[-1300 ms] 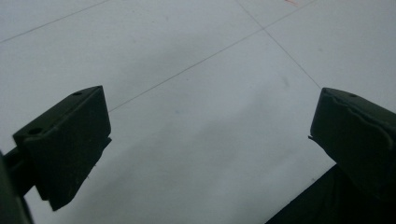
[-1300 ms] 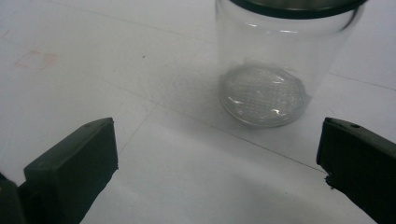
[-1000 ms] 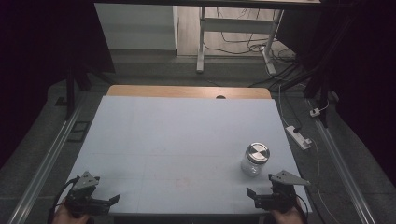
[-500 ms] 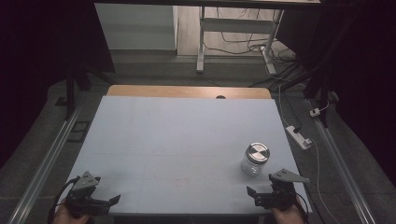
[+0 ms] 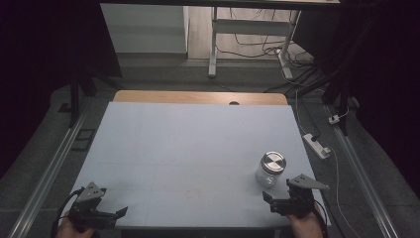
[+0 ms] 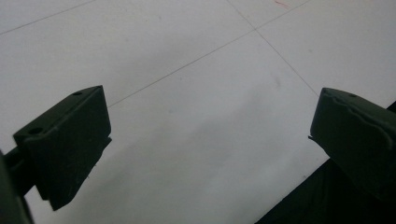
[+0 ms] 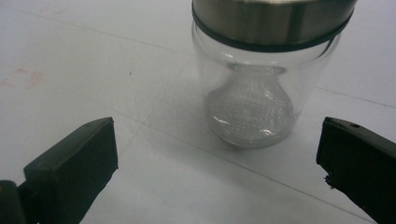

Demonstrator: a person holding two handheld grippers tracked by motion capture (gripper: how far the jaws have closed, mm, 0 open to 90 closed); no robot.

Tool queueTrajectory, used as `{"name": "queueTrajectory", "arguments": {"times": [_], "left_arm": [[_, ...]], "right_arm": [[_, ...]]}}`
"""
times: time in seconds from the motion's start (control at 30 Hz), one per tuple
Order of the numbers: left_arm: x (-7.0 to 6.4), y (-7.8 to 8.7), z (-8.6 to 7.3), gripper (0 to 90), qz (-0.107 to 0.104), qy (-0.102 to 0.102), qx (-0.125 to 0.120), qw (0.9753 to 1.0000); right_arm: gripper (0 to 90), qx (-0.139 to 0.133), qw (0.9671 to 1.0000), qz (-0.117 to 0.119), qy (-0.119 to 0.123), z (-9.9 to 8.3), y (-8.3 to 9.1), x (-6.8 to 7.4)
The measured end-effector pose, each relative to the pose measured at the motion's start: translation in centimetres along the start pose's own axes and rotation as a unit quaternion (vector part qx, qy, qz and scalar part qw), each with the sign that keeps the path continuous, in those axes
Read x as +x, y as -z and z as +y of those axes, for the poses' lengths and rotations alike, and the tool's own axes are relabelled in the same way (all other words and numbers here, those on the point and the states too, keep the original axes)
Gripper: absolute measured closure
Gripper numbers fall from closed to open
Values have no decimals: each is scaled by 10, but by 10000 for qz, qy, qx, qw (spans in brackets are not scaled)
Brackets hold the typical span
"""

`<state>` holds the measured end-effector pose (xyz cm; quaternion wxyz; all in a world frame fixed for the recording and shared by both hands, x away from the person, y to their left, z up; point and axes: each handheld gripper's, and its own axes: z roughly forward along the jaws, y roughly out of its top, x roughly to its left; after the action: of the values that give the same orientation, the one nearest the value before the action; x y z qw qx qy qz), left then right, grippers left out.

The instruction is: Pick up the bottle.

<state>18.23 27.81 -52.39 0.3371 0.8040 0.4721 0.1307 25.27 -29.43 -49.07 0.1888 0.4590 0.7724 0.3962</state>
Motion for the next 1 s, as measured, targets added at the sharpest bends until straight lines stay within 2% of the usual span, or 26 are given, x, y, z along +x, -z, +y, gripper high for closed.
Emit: {"name": "queueTrajectory", "arguments": {"times": [0.2,0.27,0.5,0.7,1.0], "left_arm": [[-1,0,0,0,7,-21,16,10000],[0,0,0,0,-1,-21,16,10000],[0,-1,0,0,-9,-9,27,10000],[-1,-1,1,0,7,-42,45,10000],[-1,-1,1,0,-3,-42,45,10000]], "right_arm": [[0,-18,10000,-30,-17,4,-4,-2],[0,41,10000,-86,17,6,-8,-4],[0,108,9999,-63,14,8,-18,-7],[0,52,9999,-93,-7,12,-23,-9],[0,12,9994,-285,219,21,-35,-12]]}}
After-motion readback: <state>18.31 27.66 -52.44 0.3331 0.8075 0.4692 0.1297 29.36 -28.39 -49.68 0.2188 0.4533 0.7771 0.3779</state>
